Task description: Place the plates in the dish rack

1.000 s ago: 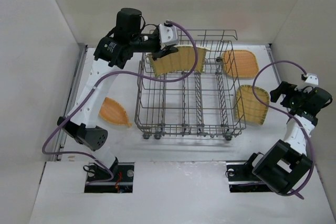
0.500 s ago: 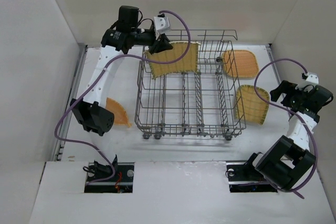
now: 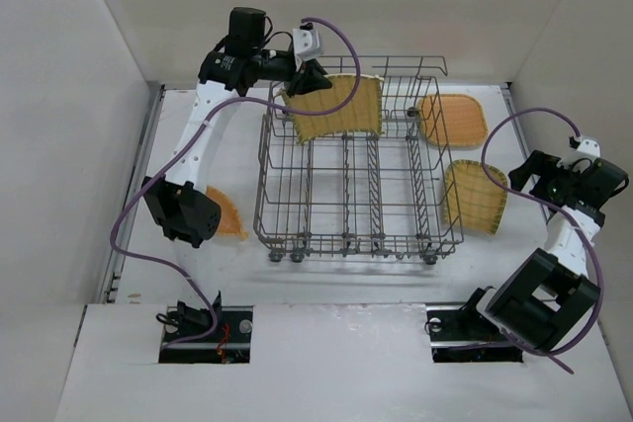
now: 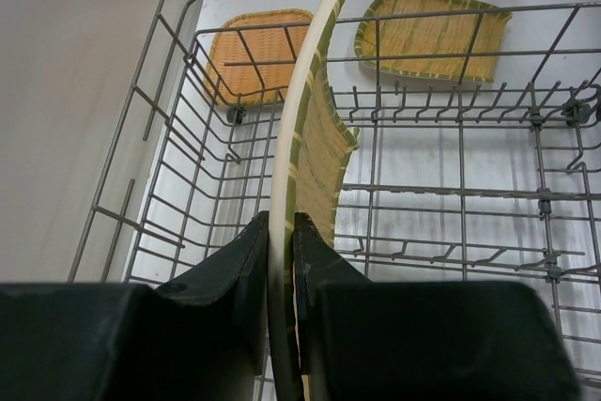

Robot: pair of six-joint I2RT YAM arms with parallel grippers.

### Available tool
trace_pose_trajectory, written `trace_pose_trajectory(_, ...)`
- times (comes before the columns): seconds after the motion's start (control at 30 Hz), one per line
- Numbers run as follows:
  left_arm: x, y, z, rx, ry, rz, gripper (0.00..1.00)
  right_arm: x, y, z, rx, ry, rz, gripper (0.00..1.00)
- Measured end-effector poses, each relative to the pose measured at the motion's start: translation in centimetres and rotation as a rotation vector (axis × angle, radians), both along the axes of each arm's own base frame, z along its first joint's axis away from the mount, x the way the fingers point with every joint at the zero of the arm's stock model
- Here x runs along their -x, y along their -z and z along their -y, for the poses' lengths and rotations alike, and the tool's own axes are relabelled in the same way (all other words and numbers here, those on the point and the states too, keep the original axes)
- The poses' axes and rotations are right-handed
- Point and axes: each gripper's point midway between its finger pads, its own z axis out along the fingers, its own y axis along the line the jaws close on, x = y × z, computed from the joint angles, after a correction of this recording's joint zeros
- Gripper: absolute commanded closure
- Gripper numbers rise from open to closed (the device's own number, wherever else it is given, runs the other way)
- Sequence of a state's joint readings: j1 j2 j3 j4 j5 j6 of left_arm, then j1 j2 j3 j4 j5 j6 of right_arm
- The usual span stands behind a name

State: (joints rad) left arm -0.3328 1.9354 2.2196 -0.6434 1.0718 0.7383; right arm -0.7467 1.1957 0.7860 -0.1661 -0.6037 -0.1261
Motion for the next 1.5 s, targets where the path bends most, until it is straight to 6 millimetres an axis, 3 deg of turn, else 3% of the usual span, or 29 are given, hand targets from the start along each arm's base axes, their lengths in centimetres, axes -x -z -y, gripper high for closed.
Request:
trace_pose_trajectory(0.5, -2.3, 1.1, -1.3, -0.021, 0.006, 0.109, 0.92, -0.2, 0.2, 0.2, -0.013, 0.000, -0.013, 0.00)
trace_pose_trajectory(0.8, -2.4, 4.3, -1.4, -0.052, 0.021, 0.069, 0.92, -0.1, 0.2, 0.1, -0.020, 0.001, -0.021, 0.00)
trace_pose_trajectory(1.17, -2.5, 6.0, -1.7, -0.068, 0.028, 0.060, 0.92, 0.0, 0.3, 0.0, -0.027, 0.001, -0.026, 0.00)
trace_pose_trajectory(1.5, -1.8, 11.7, -2.0, -0.115, 0.046, -0.038, 0.85, -0.1, -0.1, 0.1, -0.032, 0.001, -0.032, 0.00)
